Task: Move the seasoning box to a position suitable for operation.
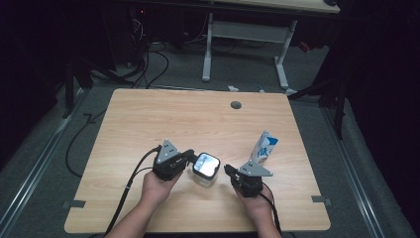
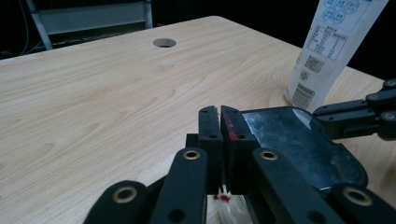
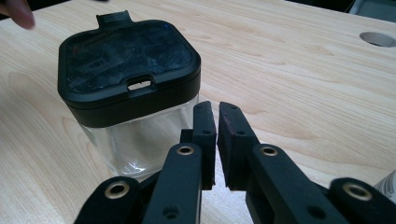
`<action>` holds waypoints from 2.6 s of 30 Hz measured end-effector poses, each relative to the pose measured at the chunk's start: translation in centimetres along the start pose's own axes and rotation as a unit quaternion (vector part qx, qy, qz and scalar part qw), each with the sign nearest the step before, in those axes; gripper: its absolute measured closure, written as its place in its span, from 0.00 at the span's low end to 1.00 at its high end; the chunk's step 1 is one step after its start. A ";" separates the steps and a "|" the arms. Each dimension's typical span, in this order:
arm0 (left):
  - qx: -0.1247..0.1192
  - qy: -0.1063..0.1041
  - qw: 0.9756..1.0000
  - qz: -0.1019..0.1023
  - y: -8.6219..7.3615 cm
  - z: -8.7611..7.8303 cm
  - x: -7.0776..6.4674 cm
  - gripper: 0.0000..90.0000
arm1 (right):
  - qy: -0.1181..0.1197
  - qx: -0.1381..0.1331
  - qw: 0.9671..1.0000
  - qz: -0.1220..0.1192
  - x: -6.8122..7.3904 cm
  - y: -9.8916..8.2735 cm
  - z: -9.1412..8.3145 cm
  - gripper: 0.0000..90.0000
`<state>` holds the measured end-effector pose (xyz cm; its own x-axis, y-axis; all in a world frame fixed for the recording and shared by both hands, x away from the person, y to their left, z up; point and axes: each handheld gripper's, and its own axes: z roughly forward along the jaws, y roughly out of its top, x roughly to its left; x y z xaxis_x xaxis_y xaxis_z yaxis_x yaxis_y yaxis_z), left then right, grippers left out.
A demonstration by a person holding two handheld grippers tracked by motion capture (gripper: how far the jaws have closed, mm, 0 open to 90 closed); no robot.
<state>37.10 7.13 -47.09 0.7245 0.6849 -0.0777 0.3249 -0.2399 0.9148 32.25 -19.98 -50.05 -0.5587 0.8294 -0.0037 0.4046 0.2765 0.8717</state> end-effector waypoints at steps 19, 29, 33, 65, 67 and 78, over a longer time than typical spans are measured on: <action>0.000 0.002 1.000 0.016 -0.5 0.8 -0.8 1.00 | 0.015 -0.017 1.000 -0.012 0.3 0.3 -0.6 0.99; -0.003 0.010 1.000 0.019 -0.3 0.5 -0.9 1.00 | 0.018 -0.018 0.999 -0.022 0.7 0.4 -0.6 0.99; -0.004 0.010 1.000 0.012 -0.5 0.5 -0.6 1.00 | 0.019 -0.018 0.999 -0.023 0.7 0.4 -0.6 0.98; -0.013 0.008 1.000 0.006 -0.9 0.4 -0.3 1.00 | 0.026 -0.020 0.999 -0.032 1.2 0.5 -0.5 1.00; -0.013 0.008 1.000 0.006 -0.9 0.4 -0.3 1.00 | 0.027 -0.021 0.999 -0.033 1.3 0.5 -0.6 1.00; -0.013 0.007 1.000 0.004 -0.9 0.4 -0.3 1.00 | 0.029 -0.019 0.999 -0.034 1.5 0.5 -0.5 1.00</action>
<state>36.87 6.88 -48.04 0.7183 0.6927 -0.0644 0.3027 -0.2279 0.9254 31.29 -18.83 -49.38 -0.6262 0.7788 -0.0364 0.3369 0.3124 0.8882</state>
